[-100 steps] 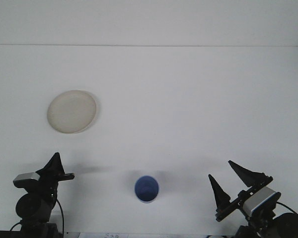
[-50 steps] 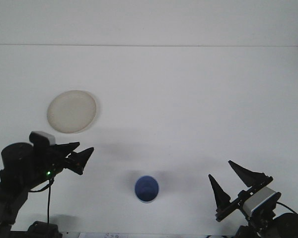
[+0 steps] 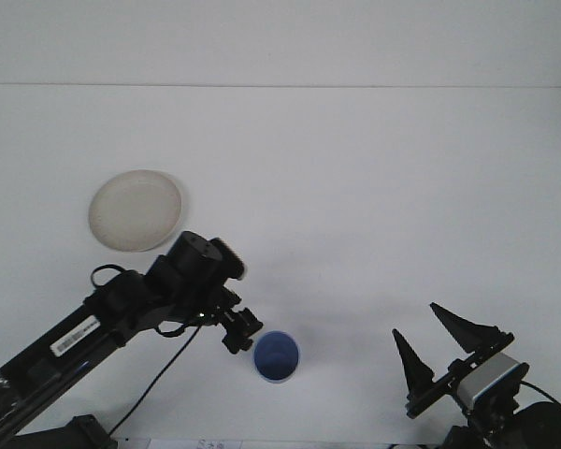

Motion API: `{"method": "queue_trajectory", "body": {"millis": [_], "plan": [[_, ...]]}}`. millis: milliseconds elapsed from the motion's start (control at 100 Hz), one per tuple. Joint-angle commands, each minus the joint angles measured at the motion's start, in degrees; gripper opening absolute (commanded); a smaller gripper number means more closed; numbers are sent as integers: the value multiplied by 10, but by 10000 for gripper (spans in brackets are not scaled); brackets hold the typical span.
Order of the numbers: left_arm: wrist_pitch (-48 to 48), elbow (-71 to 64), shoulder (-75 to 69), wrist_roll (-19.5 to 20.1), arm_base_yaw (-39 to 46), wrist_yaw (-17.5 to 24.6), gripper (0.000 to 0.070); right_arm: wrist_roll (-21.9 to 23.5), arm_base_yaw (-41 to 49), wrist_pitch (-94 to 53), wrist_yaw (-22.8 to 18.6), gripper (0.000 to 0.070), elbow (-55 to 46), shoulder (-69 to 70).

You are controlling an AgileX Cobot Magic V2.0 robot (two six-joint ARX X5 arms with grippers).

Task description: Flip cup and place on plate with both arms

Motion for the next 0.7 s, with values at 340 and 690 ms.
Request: {"method": "queue_trajectory", "body": {"millis": [340, 690], "plan": [[23, 11, 123, 3, -58, -34, 476, -6, 7, 5, 13, 490, 0, 3], [38, 11, 179, 10, -78, -35, 455, -6, 7, 5, 13, 490, 0, 3]]}}
